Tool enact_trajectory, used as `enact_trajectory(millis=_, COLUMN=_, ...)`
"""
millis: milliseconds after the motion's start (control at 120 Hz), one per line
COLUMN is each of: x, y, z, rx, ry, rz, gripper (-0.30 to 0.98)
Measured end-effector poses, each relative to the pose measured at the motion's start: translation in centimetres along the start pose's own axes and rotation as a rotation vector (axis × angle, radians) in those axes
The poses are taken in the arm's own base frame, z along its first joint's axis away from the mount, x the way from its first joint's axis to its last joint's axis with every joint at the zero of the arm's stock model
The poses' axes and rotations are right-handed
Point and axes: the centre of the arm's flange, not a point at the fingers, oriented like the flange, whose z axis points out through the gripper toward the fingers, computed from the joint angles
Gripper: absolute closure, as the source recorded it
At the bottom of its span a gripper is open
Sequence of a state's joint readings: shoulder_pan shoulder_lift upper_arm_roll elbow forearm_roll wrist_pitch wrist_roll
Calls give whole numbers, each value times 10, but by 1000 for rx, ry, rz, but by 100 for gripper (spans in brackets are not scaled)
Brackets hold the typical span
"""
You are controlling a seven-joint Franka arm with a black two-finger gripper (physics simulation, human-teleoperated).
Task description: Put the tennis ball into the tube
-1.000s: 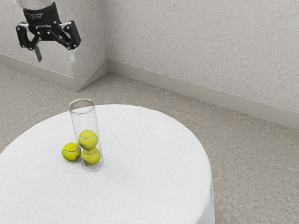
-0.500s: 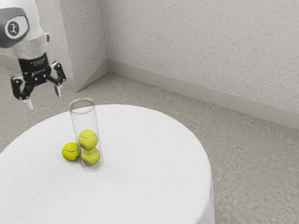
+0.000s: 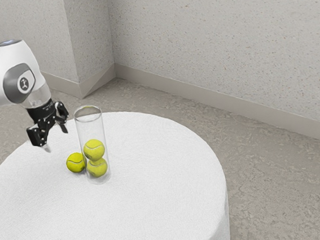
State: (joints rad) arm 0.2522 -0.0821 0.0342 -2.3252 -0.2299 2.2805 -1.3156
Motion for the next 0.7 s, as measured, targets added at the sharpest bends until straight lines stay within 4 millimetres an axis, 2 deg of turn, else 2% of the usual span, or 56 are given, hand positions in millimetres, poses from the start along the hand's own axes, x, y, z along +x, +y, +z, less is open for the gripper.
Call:
enact_trajectory(millis=233, x=13, y=19, z=48, rx=18, ry=-20, rz=-83, gripper=0)
enact_trajectory(millis=433, x=31, y=23, z=63, rx=7, ry=-18, rz=-130, gripper=0)
enact_trajectory(millis=592, x=21, y=34, z=82, rx=10, ry=-21, rz=-111, gripper=0)
enact_trajectory(millis=700, x=21, y=42, z=85, rx=1, ry=-23, rz=-112, gripper=0)
